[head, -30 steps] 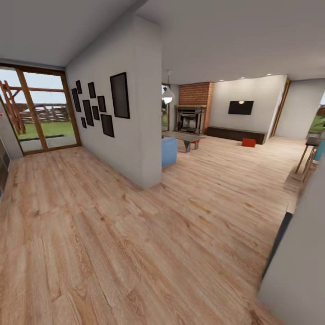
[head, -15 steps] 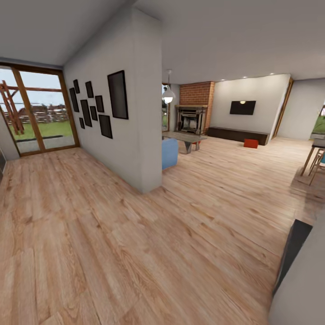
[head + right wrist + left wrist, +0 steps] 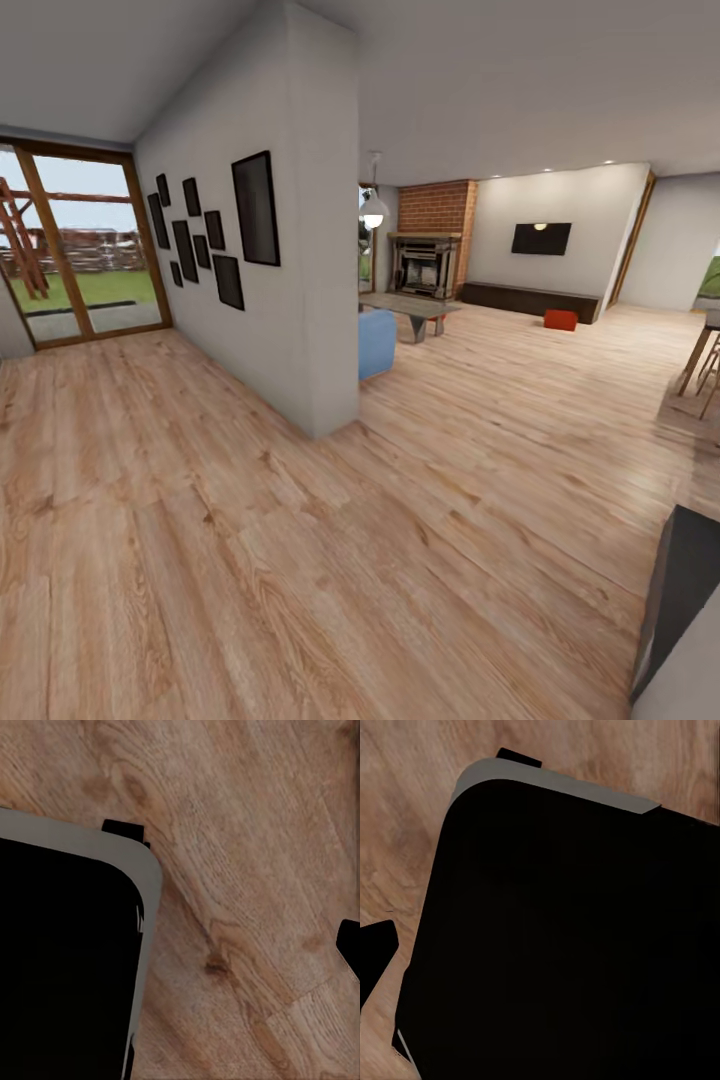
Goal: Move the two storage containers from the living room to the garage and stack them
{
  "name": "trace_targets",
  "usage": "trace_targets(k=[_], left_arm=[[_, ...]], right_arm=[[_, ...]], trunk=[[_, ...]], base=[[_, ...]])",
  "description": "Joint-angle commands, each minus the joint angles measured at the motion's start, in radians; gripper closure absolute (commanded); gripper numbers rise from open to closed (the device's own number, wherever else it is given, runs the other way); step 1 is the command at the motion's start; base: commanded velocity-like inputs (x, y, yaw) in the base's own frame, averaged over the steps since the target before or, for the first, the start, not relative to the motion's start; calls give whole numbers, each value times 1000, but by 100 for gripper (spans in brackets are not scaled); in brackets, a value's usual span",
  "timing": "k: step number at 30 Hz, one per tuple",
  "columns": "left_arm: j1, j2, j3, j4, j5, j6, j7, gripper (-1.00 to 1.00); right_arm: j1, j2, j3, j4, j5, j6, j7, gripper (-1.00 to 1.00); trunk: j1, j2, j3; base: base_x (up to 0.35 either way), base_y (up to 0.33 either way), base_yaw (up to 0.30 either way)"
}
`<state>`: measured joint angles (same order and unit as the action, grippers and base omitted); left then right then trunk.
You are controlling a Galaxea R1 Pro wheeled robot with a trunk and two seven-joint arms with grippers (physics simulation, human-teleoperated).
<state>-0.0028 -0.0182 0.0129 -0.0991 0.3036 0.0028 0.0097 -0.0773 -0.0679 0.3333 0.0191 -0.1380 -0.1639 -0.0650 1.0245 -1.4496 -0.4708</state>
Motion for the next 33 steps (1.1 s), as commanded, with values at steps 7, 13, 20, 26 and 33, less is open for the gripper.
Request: trace_targets(k=[7, 13, 20, 26, 33], left_arm=[[0, -2, 1, -1, 3, 0, 1, -100], [0, -2, 2, -1, 3, 0, 1, -100], [0, -2, 2, 0, 3, 0, 1, -100], [0, 0, 2, -1, 3, 0, 1, -100], [0, 0, 2, -1, 3, 0, 1, -100]], right_arm=[[-1, 1, 8, 2, -11, -6, 3, -100], [-1, 0, 9, 2, -7, -6, 4, -100], [-1, 0, 10, 2, -2, -6, 4, -100], [-1, 0, 13, 1, 3, -8, 4, -100], [-1, -1, 16, 1, 7, -12, 3, -100]], trunk=[[1, 0, -1], [1, 0, -1], [1, 0, -1], [1, 0, -1], [1, 0, -1]], base=[[327, 0, -168], [327, 0, -260], [327, 0, -277], [327, 0, -246], [327, 0, -39]])
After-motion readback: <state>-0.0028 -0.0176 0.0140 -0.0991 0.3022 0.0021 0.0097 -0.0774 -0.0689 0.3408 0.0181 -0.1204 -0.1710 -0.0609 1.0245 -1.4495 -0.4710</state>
